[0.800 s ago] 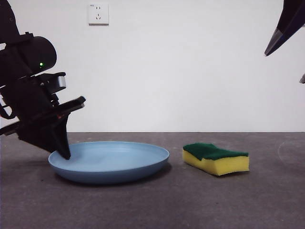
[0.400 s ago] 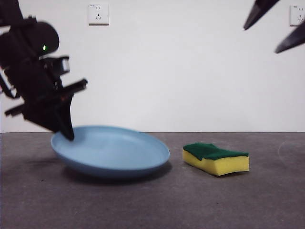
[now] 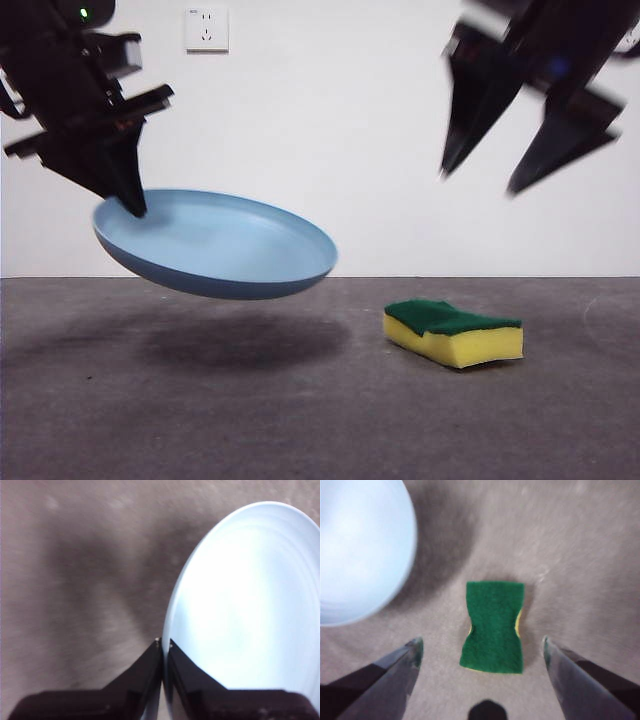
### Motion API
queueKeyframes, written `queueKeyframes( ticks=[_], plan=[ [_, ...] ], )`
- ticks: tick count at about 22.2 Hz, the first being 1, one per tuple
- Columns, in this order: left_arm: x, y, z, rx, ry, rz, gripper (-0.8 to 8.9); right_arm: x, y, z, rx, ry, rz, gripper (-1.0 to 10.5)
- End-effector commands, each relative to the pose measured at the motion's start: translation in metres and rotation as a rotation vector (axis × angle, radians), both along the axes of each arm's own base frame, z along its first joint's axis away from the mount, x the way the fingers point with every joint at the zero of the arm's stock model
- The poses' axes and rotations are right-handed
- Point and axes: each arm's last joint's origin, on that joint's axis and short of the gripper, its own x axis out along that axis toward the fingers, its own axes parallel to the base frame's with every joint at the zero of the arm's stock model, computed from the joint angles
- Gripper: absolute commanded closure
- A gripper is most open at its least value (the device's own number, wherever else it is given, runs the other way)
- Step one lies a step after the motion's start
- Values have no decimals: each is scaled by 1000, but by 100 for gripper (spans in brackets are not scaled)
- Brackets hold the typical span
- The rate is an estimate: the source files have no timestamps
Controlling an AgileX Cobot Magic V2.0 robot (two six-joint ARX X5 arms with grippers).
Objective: Pick up the plate,pick up the cloth,clean the plate with the cloth
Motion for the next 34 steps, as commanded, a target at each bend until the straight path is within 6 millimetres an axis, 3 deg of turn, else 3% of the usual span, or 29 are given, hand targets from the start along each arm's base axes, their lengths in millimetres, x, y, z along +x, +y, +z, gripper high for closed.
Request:
queueKeyframes(
  ticks=[1,9,15,19,22,27,30,34],
  plan=[
    [-6,0,8,16,-23,-13,822,15,11,-22,-30,28,30,542],
    [-16,3,18,16,-27,-13,822,43,27,-81,-138,113,52,542],
    [-16,3,18,15,-29,-13,822,47,30,-102,-156,169,61,547],
    [-16,3,18,15,-30,-13,822,48,33,-109,-170,180,81,662],
    [-15,3,18,14,-33,-13,822,47,34,-109,-177,177,92,838],
    [-15,3,18,13,-39,-12,822,46,34,-109,-189,180,109,963],
    [-14,2,19,10,-48,-12,822,42,39,-91,-163,138,125,963],
    [-14,-6,21,-12,-73,-16,822,15,57,-15,-39,-82,164,963]
  ],
)
